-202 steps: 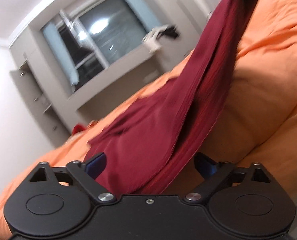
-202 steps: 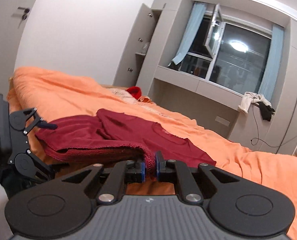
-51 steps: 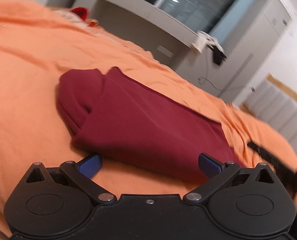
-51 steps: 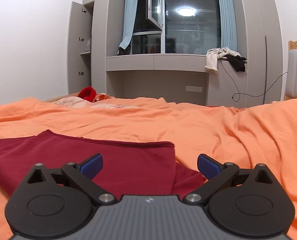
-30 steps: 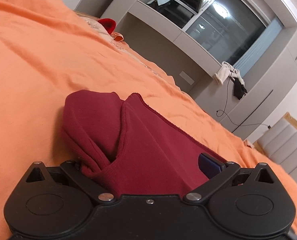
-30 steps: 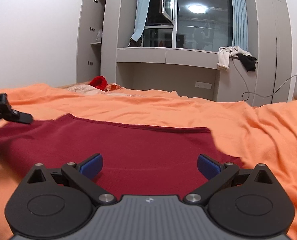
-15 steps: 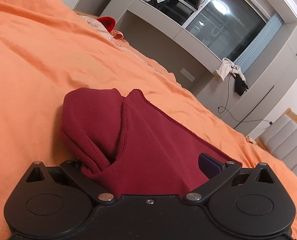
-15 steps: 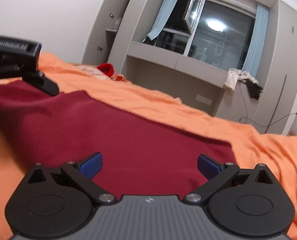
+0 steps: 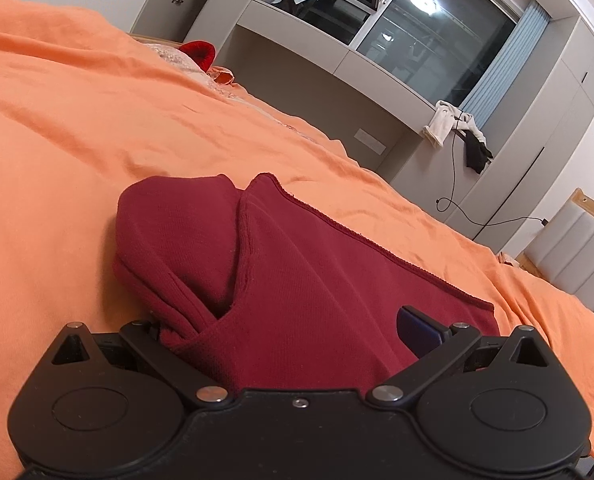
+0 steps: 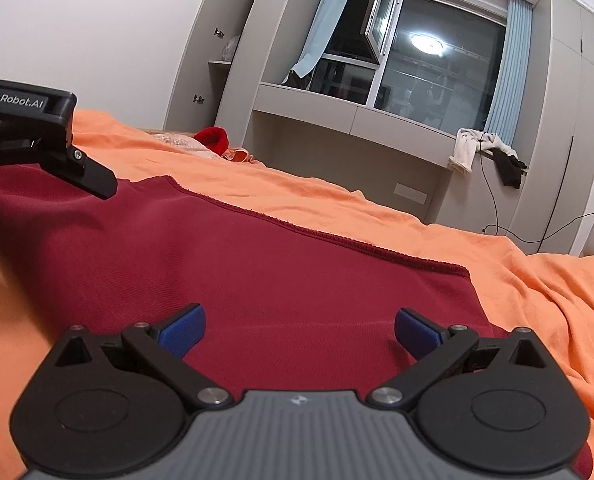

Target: Fold small clothes

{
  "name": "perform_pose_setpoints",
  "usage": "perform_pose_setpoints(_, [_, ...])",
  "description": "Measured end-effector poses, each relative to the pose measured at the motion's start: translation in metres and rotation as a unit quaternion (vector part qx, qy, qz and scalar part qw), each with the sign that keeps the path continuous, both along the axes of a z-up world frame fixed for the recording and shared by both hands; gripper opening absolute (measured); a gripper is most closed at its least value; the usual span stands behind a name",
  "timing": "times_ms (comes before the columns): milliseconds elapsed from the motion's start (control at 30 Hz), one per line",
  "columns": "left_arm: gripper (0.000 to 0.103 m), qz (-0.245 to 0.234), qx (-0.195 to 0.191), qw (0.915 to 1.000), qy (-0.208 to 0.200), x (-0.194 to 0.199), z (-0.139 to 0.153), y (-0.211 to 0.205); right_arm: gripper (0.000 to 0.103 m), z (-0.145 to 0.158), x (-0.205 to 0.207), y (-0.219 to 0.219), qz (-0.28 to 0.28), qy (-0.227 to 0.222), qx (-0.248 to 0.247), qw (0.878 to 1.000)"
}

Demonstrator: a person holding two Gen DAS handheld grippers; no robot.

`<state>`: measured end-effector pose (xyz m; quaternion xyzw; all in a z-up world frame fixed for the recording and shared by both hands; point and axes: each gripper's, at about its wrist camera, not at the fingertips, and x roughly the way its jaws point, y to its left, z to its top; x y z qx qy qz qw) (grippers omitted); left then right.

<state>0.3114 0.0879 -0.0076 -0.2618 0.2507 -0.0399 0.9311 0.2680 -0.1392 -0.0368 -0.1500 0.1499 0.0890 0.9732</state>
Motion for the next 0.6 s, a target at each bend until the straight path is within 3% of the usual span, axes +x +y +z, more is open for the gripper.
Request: perform_pose_setpoints(600, [0.102,0.032,0.013,0.9994,-0.006,-0.005,0.0011,-0.0097,0.103,-0.0013,-0.0026,-0.0002,0.0,-0.004,0.002,1.0])
